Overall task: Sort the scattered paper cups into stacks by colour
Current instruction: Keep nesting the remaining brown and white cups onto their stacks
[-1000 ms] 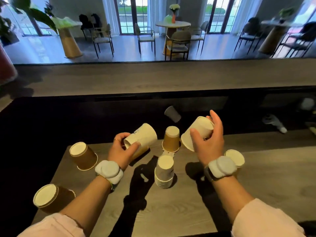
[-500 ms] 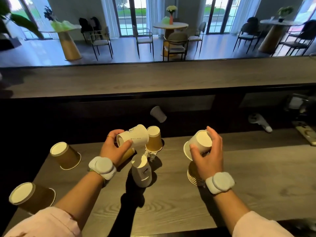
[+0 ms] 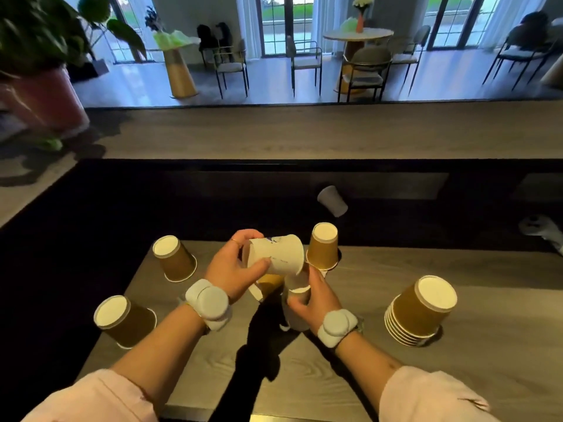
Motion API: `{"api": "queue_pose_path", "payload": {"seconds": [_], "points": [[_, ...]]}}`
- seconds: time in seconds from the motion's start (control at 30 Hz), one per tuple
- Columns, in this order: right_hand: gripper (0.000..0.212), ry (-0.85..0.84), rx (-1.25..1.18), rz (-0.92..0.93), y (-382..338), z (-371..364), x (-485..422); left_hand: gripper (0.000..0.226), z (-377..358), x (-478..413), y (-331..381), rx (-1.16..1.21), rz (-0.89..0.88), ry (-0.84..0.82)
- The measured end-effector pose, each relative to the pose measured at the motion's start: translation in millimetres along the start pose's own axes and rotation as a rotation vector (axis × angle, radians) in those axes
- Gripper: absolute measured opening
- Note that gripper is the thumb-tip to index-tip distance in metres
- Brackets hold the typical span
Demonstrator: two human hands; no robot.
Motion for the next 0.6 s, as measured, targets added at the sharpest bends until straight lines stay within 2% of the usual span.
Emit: {"api": "queue_pose_path", "payload": {"seconds": [0.07, 0.17, 0.27, 0.37, 0.5, 0.6], "points": [[0.063, -0.007, -0.027, -0.072, 0.8, -4.0, -2.2, 0.037, -10.2, -4.2, 8.9, -0.234, -0.072, -0.099], [0.060, -0.033, -0.244, -0.080, 11.5, -6.8, 3.3, 0.049, -26.7, -9.5, 20.4, -0.537, -0.152, -0.178], [0.060, -0.037, -0.250, -0.079, 14.6, -2.5, 7.0, 0.052, -41.3, -18.2, 30.2, -0.683, -0.234, -0.235], [0.080, -0.019, -0.206, -0.083, 26.1, 4.6, 13.4, 0.055, -50.9, -26.9, 35.9, -0.809, -0.321, -0.235], [0.105, 0.031, -0.151, -0.146, 33.3, 9.4, 13.3, 0.060, -49.0, -40.3, 35.8, -0.916, -0.302, -0.279], [0.106, 0.032, -0.042, -0.078, 20.3, 6.7, 3.5, 0.060, -56.9, -48.7, 29.3, -0.940, -0.280, -0.358]]}}
Point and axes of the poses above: each hand's wrist, its own x-axis away from the middle knuckle, its own z-axis out of the back of the hand, y = z × x, the point moved 1 cm from there along -x, towards the middle knuckle, and after that the axes turned 2 degrees about x, right-handed, at the moved point
